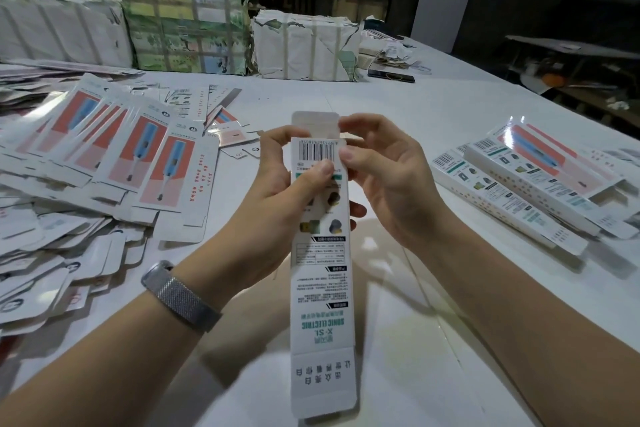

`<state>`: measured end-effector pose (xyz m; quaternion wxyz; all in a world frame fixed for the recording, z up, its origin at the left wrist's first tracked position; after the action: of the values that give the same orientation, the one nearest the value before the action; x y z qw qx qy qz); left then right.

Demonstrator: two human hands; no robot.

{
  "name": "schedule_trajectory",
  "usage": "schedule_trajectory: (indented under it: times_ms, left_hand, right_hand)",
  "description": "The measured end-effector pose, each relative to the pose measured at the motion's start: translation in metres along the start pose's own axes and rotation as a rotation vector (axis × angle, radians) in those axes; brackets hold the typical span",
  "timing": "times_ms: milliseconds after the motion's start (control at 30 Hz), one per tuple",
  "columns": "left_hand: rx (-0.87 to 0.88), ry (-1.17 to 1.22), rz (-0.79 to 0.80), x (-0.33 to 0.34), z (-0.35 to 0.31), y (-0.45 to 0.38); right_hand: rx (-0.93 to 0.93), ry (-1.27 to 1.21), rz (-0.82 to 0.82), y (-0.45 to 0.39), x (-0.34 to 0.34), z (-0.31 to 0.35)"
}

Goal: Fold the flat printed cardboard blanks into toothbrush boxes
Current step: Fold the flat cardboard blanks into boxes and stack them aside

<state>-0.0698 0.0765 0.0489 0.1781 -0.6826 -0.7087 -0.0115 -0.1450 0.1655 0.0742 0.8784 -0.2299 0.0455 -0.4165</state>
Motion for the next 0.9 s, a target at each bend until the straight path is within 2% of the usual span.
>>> schedule_trajectory:
  times_ms: [133,267,500,633,900]
  left_hand:
    - [-0.023,0.027,0.023,0.003,0.004,0.001]
    - [-0.045,0.046,0.042,0.006,0.007,0.002]
    - [-0.079,-0.048,0.032,0.009,0.013,0.001]
    - [-0.116,-0.037,0.110,0.015,0.017,0.005]
    - [-0.139,-0.001,0.182,0.017,0.017,0.006]
  right_hand:
    - [-0.004,-0.085,-0.008,-0.002,0.000,0.002]
    - [0.020,-0.031,0.033,-0.002,0.002,0.002]
    - [0.079,0.071,-0.004,-0.001,-0.002,0.000]
    - [0.189,0.117,0.069,-0.001,0.002,-0.007]
    - [0.156,0.136,0.050,0.001,-0.003,0.004]
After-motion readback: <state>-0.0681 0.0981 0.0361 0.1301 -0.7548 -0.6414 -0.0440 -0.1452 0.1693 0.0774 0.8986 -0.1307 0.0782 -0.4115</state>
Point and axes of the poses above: each hand's wrist, its own y-axis away from the middle knuckle, its own x-axis out of the palm, z = x × y, the point moved 9 cm from there along -y, towards the middle knuckle, and after that the axes turned 2 degrees about -x, right-handed, at the moved point
